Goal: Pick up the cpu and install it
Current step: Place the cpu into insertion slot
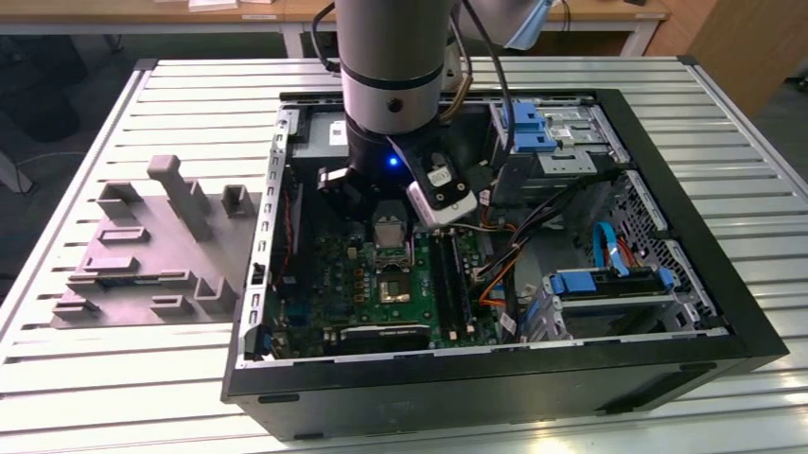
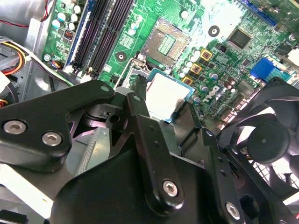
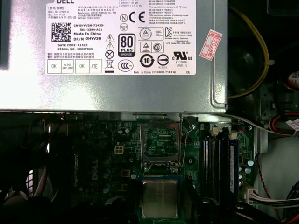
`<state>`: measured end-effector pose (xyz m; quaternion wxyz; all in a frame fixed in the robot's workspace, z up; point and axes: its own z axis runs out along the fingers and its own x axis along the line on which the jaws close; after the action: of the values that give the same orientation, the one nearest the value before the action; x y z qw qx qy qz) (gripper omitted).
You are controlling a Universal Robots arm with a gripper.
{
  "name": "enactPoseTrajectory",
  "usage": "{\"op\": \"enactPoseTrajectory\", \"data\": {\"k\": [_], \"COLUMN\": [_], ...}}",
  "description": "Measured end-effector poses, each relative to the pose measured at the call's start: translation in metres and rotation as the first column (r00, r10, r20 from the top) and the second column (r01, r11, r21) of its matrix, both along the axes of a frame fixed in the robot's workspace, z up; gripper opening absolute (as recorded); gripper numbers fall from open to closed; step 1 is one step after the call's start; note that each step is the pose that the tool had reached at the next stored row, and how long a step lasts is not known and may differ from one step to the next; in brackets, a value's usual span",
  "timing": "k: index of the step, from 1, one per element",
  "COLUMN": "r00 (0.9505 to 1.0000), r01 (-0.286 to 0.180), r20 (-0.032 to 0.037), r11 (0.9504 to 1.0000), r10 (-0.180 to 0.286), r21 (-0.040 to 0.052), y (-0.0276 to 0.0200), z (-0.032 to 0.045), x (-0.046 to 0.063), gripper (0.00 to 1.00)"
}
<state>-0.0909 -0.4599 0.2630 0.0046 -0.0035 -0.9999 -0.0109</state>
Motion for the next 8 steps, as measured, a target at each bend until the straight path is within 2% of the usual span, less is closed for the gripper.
{"op": "enactPoseTrajectory", "data": {"k": [8], "r00": [1.0], "r01": [0.0], "r20": [0.0001], "r11": [1.0], "r10": [0.0], "r21": [0.0002], "y": [-0.0001], "z": [-0.0003], "x": [0.0037], "gripper": [0.47]}}
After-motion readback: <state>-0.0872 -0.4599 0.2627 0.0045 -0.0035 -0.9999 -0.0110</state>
